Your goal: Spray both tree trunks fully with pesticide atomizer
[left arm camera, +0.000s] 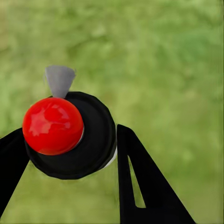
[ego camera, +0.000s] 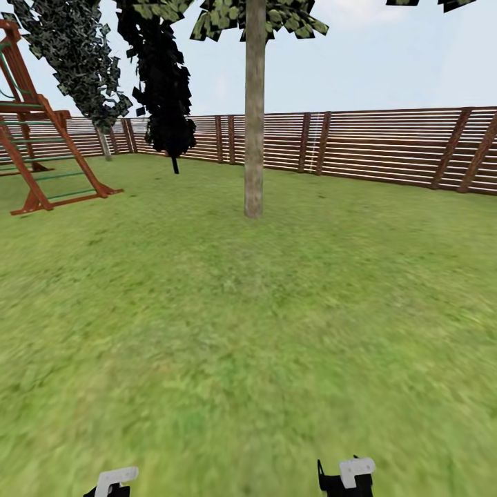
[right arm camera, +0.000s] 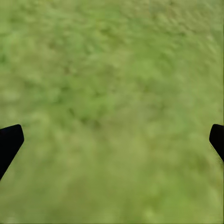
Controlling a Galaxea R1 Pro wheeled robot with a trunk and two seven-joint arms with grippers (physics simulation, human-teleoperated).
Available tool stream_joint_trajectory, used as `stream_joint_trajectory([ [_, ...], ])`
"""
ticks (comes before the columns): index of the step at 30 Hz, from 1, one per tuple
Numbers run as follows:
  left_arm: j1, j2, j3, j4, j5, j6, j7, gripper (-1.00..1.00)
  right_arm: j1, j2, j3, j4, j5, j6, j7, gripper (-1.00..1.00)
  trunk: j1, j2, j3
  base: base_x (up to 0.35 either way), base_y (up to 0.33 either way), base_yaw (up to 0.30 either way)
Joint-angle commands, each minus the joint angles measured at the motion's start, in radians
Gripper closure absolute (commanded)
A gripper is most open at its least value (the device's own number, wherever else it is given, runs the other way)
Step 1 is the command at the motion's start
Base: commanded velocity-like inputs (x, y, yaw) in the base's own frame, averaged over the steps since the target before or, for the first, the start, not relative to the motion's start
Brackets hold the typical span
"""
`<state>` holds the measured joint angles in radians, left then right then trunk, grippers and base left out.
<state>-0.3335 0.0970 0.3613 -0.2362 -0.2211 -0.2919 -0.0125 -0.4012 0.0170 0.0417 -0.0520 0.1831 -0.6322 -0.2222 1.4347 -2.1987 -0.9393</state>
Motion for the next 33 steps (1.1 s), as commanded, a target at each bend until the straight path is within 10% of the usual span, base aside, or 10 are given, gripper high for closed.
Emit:
stream_joint_trajectory([
  [1, -0.001, 0.0, 0.008, 0.001, -0.011, -0.004, -0.001, 1.0, -0.001, 0.0, 0.005, 0.001, 0.008, 0.001, -0.01, -1.0, 0.0, 0.0, -0.001, 0.339, 0.0, 0.0],
  [33, -0.001, 0.003, 0.014, 0.0, -0.011, -0.003, -0.001, 1.0, -0.001, -0.005, 0.005, 0.003, 0.006, 0.001, -0.014, -1.0, 0.0, 0.0, -0.001, 0.339, 0.0, -0.036],
])
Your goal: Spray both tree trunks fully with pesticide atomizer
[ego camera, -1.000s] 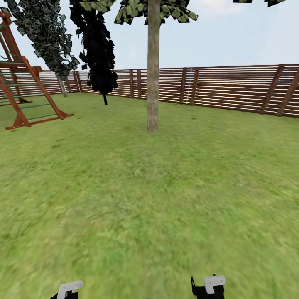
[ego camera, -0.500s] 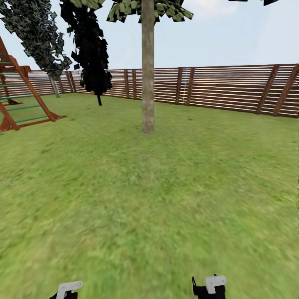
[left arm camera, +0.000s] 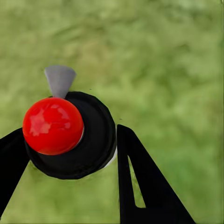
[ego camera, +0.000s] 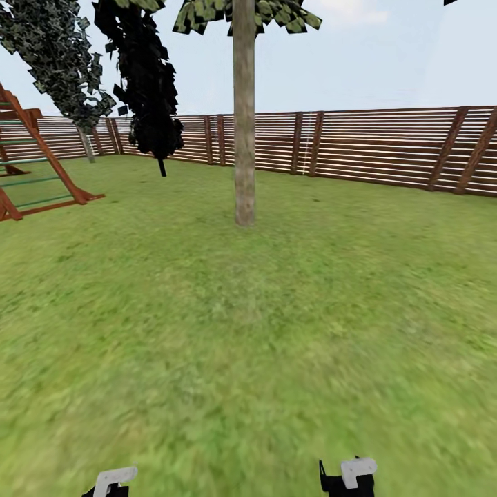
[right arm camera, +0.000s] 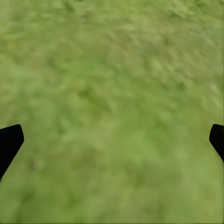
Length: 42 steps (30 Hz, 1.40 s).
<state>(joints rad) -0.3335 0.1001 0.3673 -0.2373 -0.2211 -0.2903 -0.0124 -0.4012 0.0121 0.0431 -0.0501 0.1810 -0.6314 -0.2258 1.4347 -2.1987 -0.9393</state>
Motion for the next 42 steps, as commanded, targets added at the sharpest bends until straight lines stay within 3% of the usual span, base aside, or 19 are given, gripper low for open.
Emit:
stream_joint_trajectory([
  [1, -0.001, 0.0, 0.009, 0.001, -0.01, -0.004, 0.0, 1.0, -0.001, 0.0, 0.004, 0.001, 0.008, 0.0, -0.01, -1.0, 0.0, 0.0, -0.001, 0.34, 0.0, 0.0],
  [42, -0.001, 0.0, 0.008, 0.001, -0.01, -0.004, -0.001, 1.0, -0.001, 0.0, 0.004, 0.001, 0.008, 0.0, -0.01, -1.0, 0.0, 0.0, -0.001, 0.339, 0.0, 0.0],
])
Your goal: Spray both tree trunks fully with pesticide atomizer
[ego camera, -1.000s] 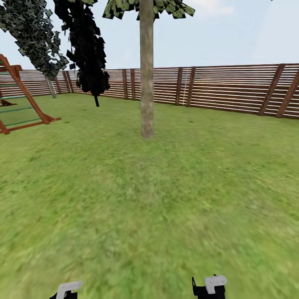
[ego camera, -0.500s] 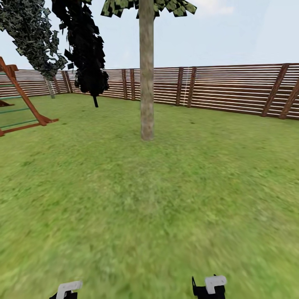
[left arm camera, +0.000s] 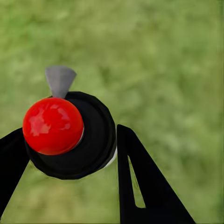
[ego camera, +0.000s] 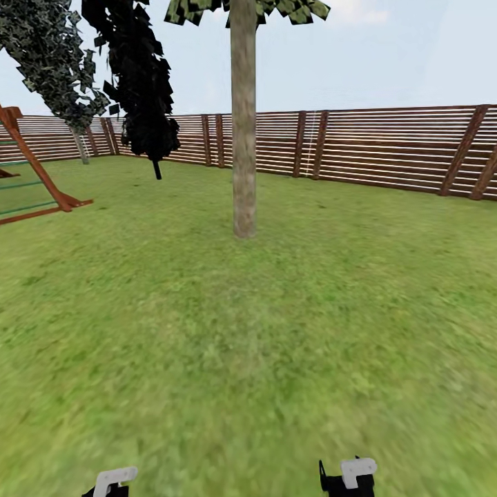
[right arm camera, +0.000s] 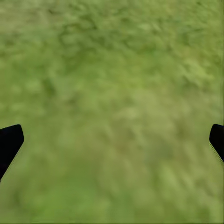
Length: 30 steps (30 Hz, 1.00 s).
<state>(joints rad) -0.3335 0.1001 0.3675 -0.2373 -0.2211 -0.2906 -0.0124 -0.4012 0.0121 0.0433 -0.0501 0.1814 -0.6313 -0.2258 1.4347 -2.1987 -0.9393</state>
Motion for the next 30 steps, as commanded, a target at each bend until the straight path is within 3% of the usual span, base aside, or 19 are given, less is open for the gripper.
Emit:
stream_joint_trajectory([
  [1, -0.001, 0.0, 0.008, 0.001, -0.01, -0.004, -0.001, 1.0, -0.001, 0.0, 0.004, 0.001, 0.008, 0.0, -0.01, -1.0, 0.0, 0.0, -0.001, 0.339, 0.0, 0.0],
  [30, -0.001, 0.0, 0.009, 0.001, -0.01, -0.004, -0.001, 1.0, -0.001, -0.001, 0.003, 0.001, 0.009, 0.001, -0.01, -1.0, 0.0, 0.0, -0.001, 0.339, 0.0, 0.0],
])
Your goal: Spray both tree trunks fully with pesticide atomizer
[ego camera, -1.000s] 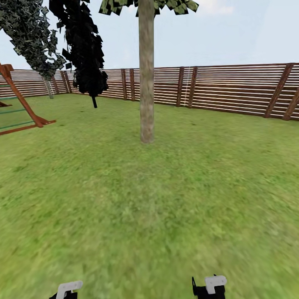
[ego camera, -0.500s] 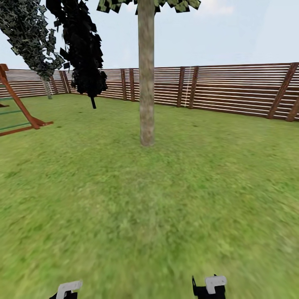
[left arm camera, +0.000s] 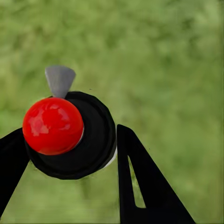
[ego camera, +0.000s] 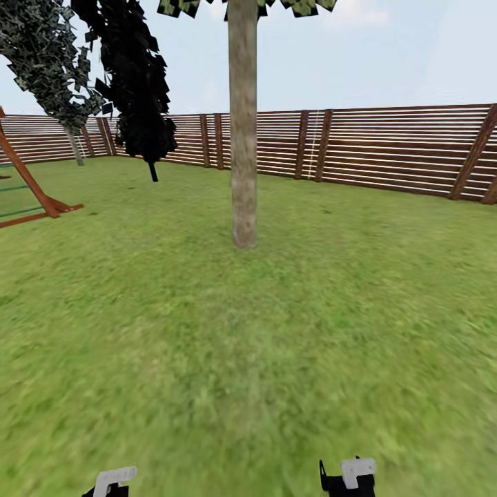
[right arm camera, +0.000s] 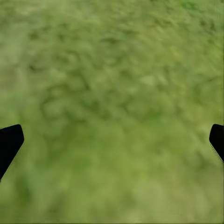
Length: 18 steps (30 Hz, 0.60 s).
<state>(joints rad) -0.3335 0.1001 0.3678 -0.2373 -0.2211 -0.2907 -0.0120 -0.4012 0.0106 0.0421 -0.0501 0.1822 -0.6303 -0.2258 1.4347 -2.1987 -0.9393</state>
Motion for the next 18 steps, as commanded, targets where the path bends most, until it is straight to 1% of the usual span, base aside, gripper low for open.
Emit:
stream_joint_trajectory([
  [1, -0.001, 0.0, 0.008, 0.001, -0.011, -0.004, -0.001, 1.0, -0.001, 0.0, 0.004, 0.001, 0.008, 0.0, -0.01, -1.0, 0.0, 0.0, -0.001, 0.339, 0.0, 0.0],
  [18, -0.001, 0.0, 0.008, 0.001, -0.011, -0.004, -0.001, 1.0, -0.001, 0.0, 0.004, 0.002, 0.008, 0.0, -0.012, -1.0, 0.0, 0.0, -0.001, 0.339, 0.0, 0.0],
])
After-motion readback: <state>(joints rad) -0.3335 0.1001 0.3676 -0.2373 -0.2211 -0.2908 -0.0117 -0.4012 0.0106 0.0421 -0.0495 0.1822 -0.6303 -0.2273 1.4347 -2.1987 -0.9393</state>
